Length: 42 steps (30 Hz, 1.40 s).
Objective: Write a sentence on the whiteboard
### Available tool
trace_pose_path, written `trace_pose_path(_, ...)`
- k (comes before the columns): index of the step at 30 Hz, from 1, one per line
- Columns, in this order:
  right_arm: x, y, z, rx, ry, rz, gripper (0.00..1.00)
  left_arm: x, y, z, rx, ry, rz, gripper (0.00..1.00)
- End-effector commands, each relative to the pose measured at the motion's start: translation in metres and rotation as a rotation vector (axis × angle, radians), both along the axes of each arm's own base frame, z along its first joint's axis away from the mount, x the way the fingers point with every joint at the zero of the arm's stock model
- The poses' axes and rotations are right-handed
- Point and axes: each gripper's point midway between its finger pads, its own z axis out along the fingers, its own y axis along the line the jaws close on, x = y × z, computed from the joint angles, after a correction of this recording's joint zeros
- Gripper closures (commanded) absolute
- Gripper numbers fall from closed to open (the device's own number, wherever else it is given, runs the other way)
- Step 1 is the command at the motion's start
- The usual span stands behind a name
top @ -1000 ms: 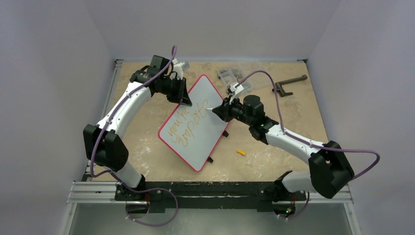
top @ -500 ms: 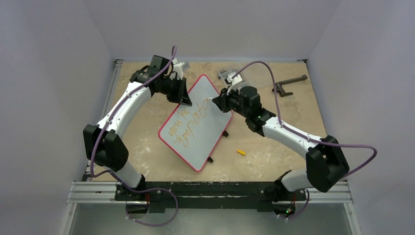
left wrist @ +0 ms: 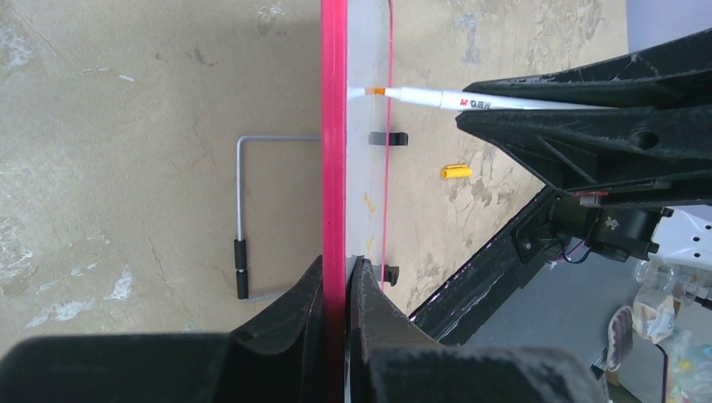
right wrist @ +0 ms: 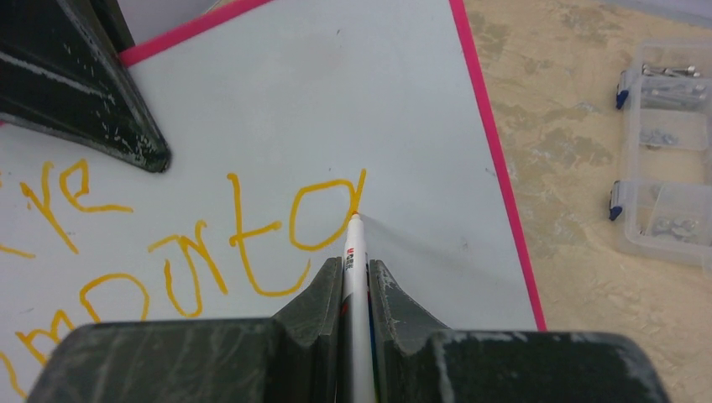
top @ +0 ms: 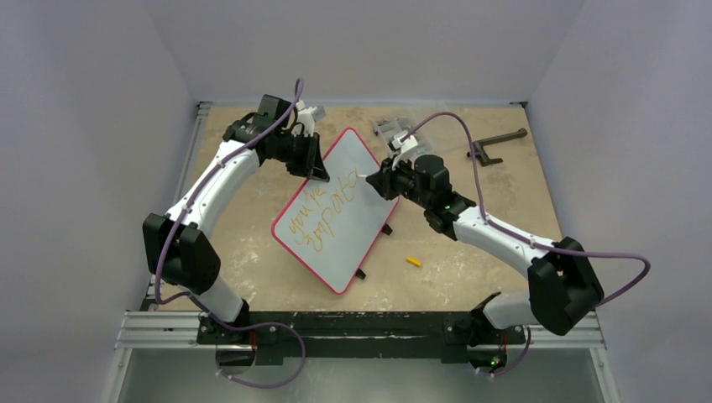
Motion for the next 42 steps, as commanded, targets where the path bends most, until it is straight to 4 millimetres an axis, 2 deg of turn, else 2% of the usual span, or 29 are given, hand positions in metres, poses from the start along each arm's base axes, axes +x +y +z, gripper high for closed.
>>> trace_pose_path(1, -0.022, 0.001, -0.016, 0.011, 0.058, 0.051, 1.00, 0.006, 0.016, -0.002, 0.120, -0.095, -0.012, 1.00)
trace_pose_path(6, -0.024, -0.005, -0.017, 0.000, 0.055, 0.027, 1.00, 0.006, 0.016, -0.002, 0.122, -0.096, -0.011, 1.00)
trace_pose_path(15, -0.007, -0.010, 0.025, -0.008, -0.033, -0.033, 1.00, 0.005, 0.015, 0.001, 0.114, -0.101, -0.013, 1.00)
trace_pose_path(25, 0.004, -0.006, 0.045, 0.035, -0.079, -0.051, 1.00, 0.005, 0.015, 0.002, 0.108, -0.101, -0.015, 1.00)
trace_pose_path(33, 0.018, -0.003, 0.045, 0.048, -0.074, -0.093, 1.00, 0.005, 0.014, 0.003, 0.104, -0.102, -0.016, 1.00)
trace_pose_path(42, 0.015, -0.005, 0.021, 0.011, -0.034, -0.087, 1.00, 0.004, 0.013, 0.003, 0.101, -0.103, -0.019, 1.00)
